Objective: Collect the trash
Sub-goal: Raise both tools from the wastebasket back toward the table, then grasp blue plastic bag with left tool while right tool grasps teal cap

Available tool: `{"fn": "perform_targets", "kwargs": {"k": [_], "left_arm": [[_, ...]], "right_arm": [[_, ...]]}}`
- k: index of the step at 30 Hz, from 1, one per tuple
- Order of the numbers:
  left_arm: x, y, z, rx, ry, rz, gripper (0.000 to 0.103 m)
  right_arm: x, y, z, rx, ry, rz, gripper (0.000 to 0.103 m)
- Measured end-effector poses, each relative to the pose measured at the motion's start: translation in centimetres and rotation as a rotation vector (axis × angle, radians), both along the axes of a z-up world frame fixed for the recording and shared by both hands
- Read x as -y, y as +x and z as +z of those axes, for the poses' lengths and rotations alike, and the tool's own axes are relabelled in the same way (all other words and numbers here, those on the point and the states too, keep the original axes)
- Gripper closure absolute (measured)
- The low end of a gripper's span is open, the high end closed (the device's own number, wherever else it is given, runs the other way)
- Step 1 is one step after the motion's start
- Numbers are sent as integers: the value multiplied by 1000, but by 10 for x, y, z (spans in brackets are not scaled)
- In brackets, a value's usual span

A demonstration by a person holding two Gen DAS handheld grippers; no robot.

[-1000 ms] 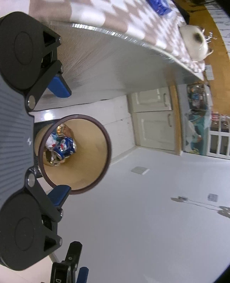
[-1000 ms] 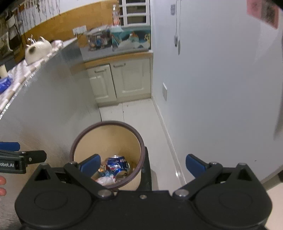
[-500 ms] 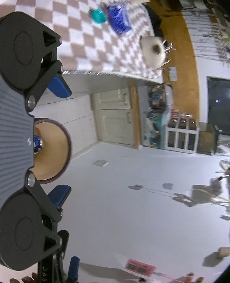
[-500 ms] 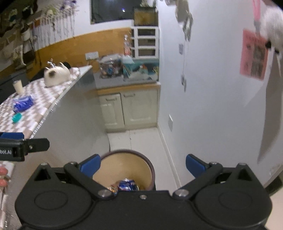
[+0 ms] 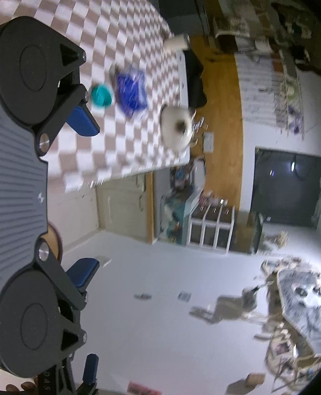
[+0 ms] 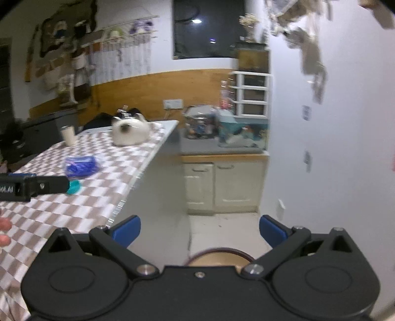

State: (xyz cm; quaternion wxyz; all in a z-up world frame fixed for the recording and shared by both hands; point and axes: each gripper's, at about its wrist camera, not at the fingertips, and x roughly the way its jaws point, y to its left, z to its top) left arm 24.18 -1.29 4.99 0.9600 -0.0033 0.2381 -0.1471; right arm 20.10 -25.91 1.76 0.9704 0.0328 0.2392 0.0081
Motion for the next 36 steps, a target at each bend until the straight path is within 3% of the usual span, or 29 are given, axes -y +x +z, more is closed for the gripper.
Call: {"fn": "perform_targets", "kwargs": {"k": [9, 19, 29, 36], "left_arm": [[-84, 36, 15, 32, 26, 142, 0], [-151, 105, -6, -17, -14, 213, 0], [-167, 190, -37, -88, -146, 227, 0], [-180, 233, -66, -115, -178, 261, 1]], "right_arm": [[-74, 43, 8, 34, 14, 136, 0], [-146, 103, -2, 23, 35, 234, 0], [-196, 156, -22, 12, 46, 340, 0], [-224, 189, -39, 0, 23, 373, 4]]}}
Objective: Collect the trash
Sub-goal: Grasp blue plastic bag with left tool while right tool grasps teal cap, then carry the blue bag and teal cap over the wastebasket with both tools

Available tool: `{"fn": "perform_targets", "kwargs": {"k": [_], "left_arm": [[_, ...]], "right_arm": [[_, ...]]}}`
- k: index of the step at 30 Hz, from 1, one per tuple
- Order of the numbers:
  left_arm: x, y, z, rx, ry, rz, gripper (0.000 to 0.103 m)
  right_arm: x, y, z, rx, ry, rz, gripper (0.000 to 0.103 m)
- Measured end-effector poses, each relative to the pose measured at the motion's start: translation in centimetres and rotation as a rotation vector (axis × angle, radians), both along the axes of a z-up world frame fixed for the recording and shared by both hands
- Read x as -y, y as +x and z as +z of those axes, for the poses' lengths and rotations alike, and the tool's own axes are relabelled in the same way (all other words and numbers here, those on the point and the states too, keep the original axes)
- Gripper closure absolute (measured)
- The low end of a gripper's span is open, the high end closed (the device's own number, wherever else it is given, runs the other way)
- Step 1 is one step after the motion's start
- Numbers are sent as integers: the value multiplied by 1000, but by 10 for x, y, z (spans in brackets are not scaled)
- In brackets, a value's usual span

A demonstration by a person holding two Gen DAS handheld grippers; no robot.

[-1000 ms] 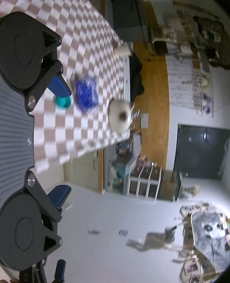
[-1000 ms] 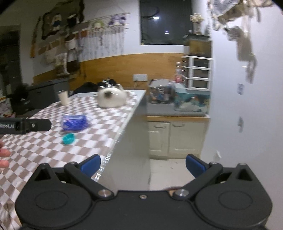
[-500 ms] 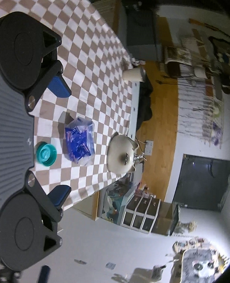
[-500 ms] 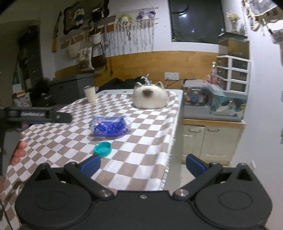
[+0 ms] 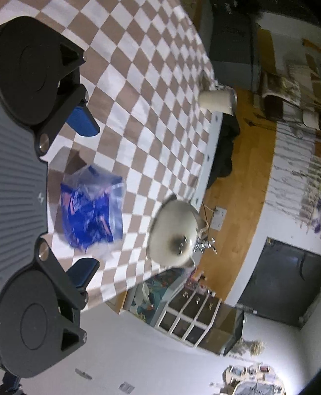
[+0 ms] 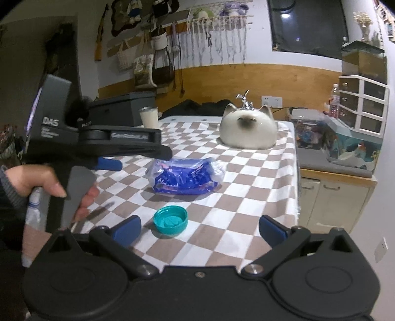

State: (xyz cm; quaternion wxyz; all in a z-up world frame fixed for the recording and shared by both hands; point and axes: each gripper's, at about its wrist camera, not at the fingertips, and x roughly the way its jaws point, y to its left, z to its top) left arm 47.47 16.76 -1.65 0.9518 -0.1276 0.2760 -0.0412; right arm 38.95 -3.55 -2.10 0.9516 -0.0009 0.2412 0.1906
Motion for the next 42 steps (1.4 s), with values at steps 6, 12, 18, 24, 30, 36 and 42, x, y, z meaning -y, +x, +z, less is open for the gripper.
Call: {"fn": "perform_targets", "kwargs": {"k": [6, 12, 18, 24, 30, 36, 42], "left_arm": [[-15, 18, -25, -20, -75, -33, 6], [-16, 29, -32, -12, -87, -66, 19], [-12, 39, -42, -31, -57, -80, 29], [-2, 45, -44, -20, 12, -81, 56], [1, 38, -41, 13, 24, -73, 73], [3, 21, -37, 16, 44, -41, 77], [4, -12, -31, 10, 77, 22, 79]], "right_arm": [[-21, 23, -15, -39, -37, 56, 13], [-48, 45, -29, -63, -98, 119, 17], [-69, 67, -40, -110, -126, 143, 39], [-69, 71, -40, -109, -98, 122, 53], [-66, 63, -40, -103, -103, 100, 53], [-49, 53, -38, -115, -110, 54, 53], [-25, 34, -32, -112, -97, 3, 53]]}}
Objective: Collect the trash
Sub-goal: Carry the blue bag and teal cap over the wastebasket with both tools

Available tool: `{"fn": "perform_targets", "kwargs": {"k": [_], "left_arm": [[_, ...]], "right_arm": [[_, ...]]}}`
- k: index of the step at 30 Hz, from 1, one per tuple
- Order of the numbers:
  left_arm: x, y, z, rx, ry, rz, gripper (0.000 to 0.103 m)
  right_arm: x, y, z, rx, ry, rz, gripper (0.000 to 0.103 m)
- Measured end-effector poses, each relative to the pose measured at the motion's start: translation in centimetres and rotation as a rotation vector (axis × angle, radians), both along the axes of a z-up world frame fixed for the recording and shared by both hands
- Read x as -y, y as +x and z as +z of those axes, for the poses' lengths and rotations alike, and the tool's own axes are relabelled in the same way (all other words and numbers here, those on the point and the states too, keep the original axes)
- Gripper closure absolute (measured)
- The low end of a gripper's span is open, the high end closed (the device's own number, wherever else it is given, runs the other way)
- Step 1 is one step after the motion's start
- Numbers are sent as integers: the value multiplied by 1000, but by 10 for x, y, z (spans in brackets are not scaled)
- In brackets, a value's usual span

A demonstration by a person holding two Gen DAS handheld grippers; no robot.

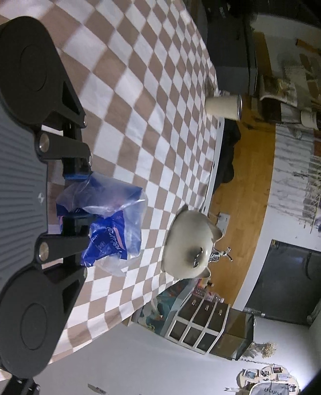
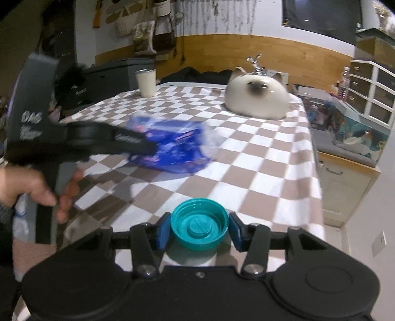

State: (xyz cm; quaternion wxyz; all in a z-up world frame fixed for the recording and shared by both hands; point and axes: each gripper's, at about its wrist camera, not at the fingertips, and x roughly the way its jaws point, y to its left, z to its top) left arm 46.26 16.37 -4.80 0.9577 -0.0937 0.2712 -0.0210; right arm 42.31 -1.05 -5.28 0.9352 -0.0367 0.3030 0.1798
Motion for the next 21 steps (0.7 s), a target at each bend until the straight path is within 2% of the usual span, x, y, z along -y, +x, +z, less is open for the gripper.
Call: {"fn": "perform_targets", "kwargs": {"k": [14, 21], "left_arm": [[11, -96, 15, 57, 20, 58, 80], [25, -140, 15, 53, 43, 75, 80]], "right_arm": [[26, -52, 12, 27, 28, -31, 53], [44, -83, 22, 50, 35, -49, 53]]}}
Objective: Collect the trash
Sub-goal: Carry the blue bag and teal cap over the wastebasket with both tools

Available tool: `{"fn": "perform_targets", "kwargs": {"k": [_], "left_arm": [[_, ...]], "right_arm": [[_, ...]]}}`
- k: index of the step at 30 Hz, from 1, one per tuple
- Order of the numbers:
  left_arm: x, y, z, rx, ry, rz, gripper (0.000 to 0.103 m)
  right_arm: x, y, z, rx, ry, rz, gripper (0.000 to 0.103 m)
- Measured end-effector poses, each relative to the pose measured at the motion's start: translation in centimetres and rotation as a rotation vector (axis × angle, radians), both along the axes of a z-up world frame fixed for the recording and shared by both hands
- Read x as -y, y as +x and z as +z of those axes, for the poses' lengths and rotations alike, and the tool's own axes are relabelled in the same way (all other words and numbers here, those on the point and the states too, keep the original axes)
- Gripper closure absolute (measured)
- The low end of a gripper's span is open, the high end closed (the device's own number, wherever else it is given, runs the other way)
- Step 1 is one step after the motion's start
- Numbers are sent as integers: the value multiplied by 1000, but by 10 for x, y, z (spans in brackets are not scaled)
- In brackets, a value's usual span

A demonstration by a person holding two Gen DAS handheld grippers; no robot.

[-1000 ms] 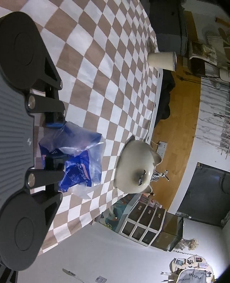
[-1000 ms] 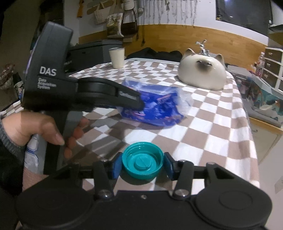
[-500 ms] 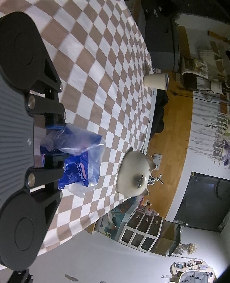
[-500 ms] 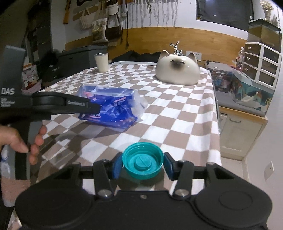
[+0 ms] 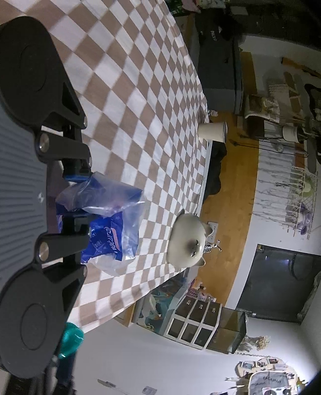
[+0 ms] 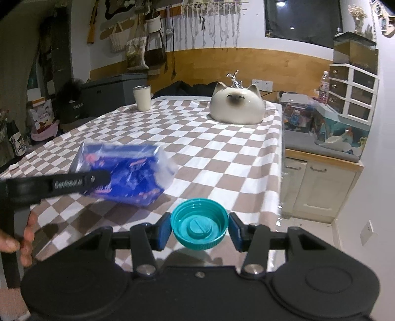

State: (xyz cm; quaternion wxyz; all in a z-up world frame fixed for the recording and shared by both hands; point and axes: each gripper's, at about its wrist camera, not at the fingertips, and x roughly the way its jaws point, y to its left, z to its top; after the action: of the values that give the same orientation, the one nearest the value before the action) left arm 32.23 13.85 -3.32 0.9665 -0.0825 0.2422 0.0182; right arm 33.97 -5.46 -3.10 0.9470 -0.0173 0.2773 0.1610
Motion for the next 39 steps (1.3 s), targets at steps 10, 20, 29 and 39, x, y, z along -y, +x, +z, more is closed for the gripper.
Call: {"fn": "perform_targets", "kwargs": {"k": [10, 20, 29, 39], "left_arm": [[29, -45, 9, 17, 22, -32, 80], [80, -76, 20, 42, 67, -129, 80], [130, -82, 22, 46, 82, -192, 80], [199, -80, 13, 26, 99, -312, 80]], "right_arm": [[38, -40, 10, 35, -1, -57, 53], [82, -70, 17, 68, 8, -129, 53], [137, -91, 14, 74, 13, -212, 53], [203, -107, 4, 63, 31, -313, 53]]}}
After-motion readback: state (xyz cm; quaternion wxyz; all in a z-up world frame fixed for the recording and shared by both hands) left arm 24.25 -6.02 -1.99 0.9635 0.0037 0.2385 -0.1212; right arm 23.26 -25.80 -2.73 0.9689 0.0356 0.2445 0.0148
